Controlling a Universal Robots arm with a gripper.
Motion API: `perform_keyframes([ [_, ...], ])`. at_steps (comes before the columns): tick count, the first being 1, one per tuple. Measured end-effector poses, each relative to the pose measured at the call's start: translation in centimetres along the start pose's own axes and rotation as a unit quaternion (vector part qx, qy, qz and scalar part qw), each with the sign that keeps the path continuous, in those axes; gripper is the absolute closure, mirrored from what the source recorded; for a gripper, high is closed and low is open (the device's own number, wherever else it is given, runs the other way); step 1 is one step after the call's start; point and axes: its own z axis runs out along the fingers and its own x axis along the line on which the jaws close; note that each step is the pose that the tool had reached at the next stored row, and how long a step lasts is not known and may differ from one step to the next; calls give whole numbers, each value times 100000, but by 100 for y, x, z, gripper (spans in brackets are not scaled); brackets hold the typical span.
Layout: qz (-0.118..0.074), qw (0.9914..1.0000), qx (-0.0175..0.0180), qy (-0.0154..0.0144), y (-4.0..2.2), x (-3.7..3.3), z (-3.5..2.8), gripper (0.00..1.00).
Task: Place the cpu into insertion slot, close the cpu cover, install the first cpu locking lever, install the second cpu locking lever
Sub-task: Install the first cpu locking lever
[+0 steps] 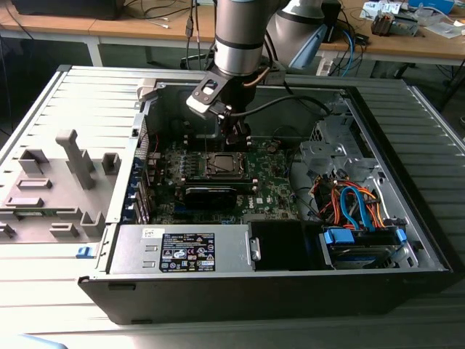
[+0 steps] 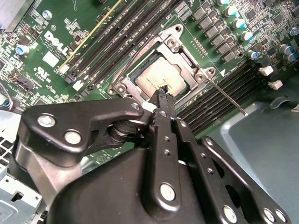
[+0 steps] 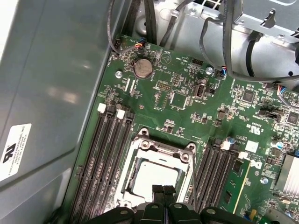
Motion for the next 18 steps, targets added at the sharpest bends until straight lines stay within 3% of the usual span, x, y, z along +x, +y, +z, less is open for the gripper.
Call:
perform_keyframes([
  [18, -2393, 99971, -113, -104, 0, 0, 0, 89],
])
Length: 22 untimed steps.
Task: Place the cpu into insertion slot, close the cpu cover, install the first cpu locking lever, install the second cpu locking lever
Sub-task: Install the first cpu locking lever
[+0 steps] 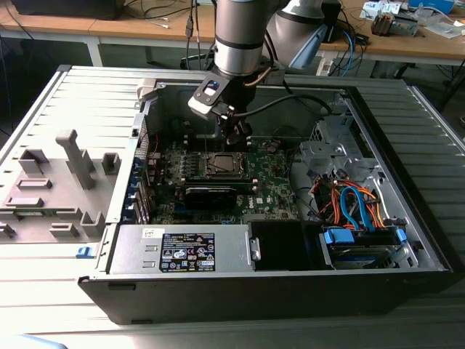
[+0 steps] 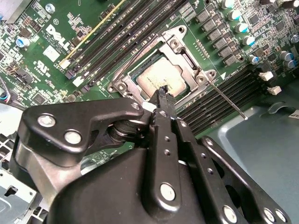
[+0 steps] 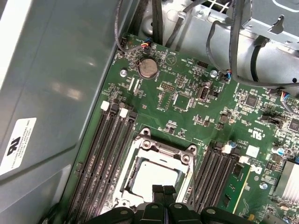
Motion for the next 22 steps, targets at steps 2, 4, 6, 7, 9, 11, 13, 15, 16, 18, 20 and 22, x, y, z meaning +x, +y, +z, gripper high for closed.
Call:
perform_keyframes([
  [2, -374, 99999, -17, -13, 0, 0, 0, 89],
  [4, -648, 99998, -30, -26, 0, 0, 0, 89],
  [6, -901, 99996, -40, -37, 0, 0, 0, 89],
  [7, -1128, 99994, -54, -46, 0, 0, 0, 89],
  [9, -1356, 99991, -61, -58, 0, 0, 0, 89],
  [11, -1530, 99988, -70, -64, 0, 0, 0, 89],
  [13, -1704, 99985, -79, -70, 0, 0, 0, 89],
  [15, -1881, 99982, -87, -80, 0, 0, 0, 89],
  [16, -1966, 99981, -89, -82, 0, 0, 0, 89],
  [18, -2155, 99977, -103, -89, 0, 0, 0, 89],
  [20, -2367, 99972, -110, -100, 0, 0, 0, 89],
  [22, -2583, 99967, -123, -107, 0, 0, 0, 89],
])
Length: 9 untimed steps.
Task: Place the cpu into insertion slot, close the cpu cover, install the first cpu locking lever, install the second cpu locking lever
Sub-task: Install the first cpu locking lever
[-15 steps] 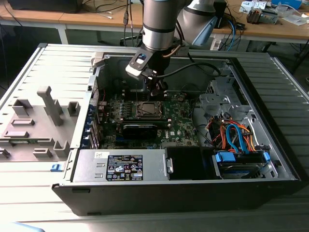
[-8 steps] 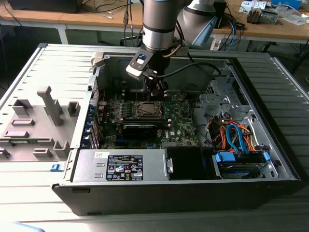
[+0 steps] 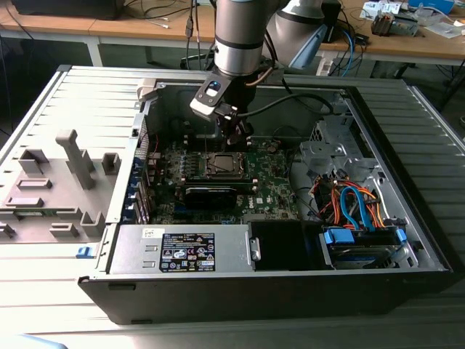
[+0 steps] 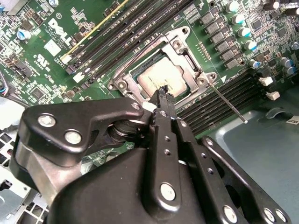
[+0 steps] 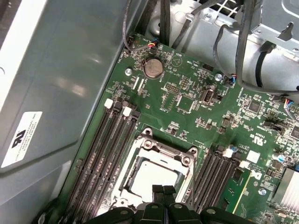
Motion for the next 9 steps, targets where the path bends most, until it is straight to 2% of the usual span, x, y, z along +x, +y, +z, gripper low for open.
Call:
perform_keyframes([
  [9, -945, 99996, -44, -42, 0, 0, 0, 89],
])
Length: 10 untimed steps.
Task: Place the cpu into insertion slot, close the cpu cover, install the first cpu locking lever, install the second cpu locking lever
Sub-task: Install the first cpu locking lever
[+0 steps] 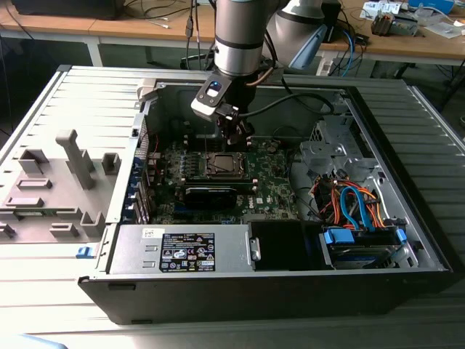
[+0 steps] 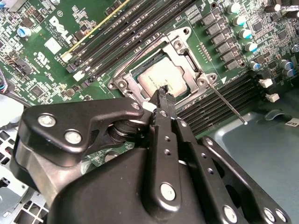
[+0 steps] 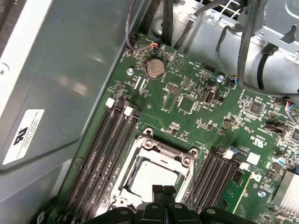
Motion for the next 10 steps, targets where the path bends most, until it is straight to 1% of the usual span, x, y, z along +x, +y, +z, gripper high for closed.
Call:
perform_keyframes([
  [10, -1089, 99994, -50, -48, 0, 0, 0, 89],
])
